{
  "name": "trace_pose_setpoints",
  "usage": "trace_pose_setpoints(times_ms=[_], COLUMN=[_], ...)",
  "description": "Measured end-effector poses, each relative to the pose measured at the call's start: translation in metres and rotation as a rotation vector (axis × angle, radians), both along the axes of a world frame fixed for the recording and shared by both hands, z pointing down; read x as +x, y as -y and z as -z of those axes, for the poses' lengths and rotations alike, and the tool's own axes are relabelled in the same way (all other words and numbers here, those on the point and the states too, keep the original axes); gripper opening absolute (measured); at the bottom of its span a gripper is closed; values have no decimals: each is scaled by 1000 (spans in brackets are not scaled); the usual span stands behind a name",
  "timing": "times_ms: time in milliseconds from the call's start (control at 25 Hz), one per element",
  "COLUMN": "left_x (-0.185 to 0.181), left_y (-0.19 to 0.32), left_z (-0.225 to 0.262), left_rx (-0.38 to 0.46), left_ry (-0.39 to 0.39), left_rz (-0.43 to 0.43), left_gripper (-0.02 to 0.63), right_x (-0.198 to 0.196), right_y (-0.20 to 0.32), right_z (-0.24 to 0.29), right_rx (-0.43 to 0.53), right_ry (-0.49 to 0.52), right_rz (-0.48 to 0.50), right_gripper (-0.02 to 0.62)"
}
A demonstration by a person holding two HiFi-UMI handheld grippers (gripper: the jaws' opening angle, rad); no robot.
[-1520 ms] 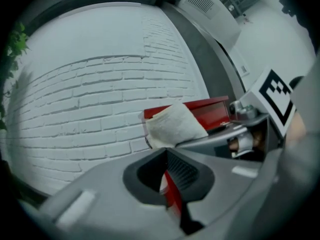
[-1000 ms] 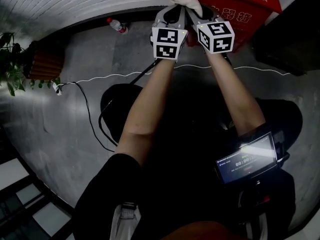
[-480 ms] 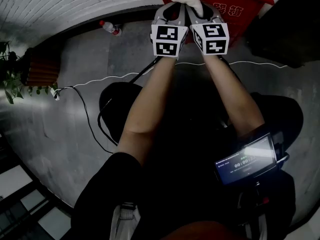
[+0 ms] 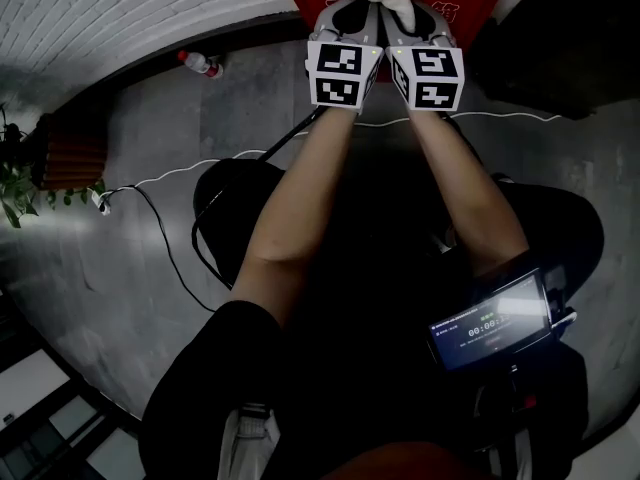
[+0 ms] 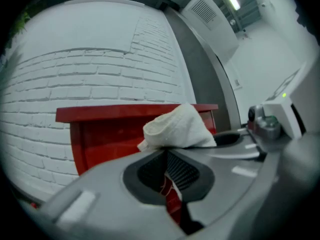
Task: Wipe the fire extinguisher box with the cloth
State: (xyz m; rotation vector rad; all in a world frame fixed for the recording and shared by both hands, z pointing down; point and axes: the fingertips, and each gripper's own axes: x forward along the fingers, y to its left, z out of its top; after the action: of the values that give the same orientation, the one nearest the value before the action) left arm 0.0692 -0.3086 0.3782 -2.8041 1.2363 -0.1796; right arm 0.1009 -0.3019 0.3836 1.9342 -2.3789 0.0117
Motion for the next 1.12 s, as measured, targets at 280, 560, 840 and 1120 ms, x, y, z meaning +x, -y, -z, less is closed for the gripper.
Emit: trace_pose_setpoints(times_ms=[280, 560, 840, 1120], left_x=[47, 82, 85, 78], left_y=[-13, -41, -36, -30], left_z=[4, 10, 2, 0], left_rx=[16, 28, 31, 29], left_ry=[-3, -6, 8, 19], left_rz=[-84, -153, -146, -133], left_gripper=[-2, -2, -2, -2], right_x=[46, 101, 140, 164], right_y=[-13, -43, -48, -46], right_z=[5, 16, 13, 11], right_rx=[17, 22, 34, 24], right_ry=[-7, 24, 54, 87], right_rz=[-67, -153, -213, -251], right_gripper=[121, 123, 123, 123])
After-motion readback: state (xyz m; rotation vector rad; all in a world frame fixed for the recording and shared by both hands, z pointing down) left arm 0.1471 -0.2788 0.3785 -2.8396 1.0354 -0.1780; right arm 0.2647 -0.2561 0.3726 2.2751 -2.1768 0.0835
